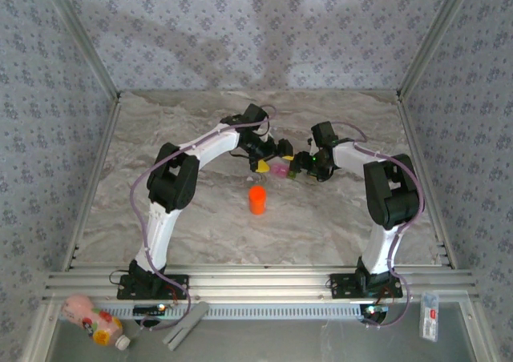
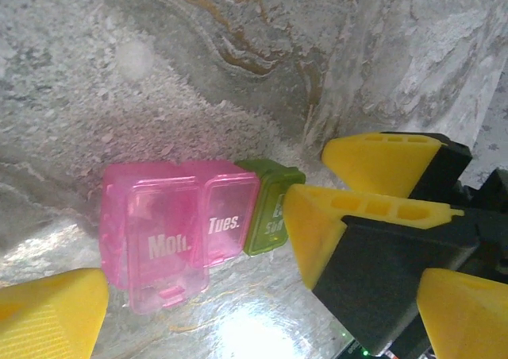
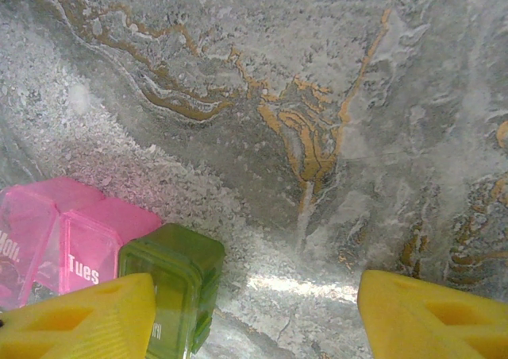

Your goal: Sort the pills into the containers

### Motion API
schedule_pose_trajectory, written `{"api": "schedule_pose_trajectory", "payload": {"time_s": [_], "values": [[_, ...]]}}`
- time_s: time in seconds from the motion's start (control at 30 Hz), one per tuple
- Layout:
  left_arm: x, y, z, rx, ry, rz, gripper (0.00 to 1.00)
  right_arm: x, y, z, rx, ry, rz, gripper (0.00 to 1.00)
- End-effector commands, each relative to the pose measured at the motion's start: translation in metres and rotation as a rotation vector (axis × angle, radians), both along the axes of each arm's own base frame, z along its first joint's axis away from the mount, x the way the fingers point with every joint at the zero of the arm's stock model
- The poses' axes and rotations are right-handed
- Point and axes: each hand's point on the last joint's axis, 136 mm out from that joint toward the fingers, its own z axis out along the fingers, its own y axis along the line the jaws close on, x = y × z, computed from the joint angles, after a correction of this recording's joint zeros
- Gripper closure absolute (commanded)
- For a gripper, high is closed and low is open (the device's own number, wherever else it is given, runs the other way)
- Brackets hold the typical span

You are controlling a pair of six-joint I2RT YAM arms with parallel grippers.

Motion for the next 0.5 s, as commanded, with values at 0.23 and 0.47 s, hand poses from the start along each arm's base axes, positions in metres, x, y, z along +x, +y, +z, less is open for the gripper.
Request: {"api": "schedule_pose_trajectory", "payload": {"time_s": [0.23,0.47], "values": [[0.003,-0.012,0.006,-0.070,0.017,0.003,0.00,-0.008,0.001,-0.021,-0.021,0.045,0.007,0.30],[0.006,-0.020,0.020,-0.113,0.001,0.010,0.00,-0.009,0.001,-0.023,-0.026,0.048,0.011,0.30]]}}
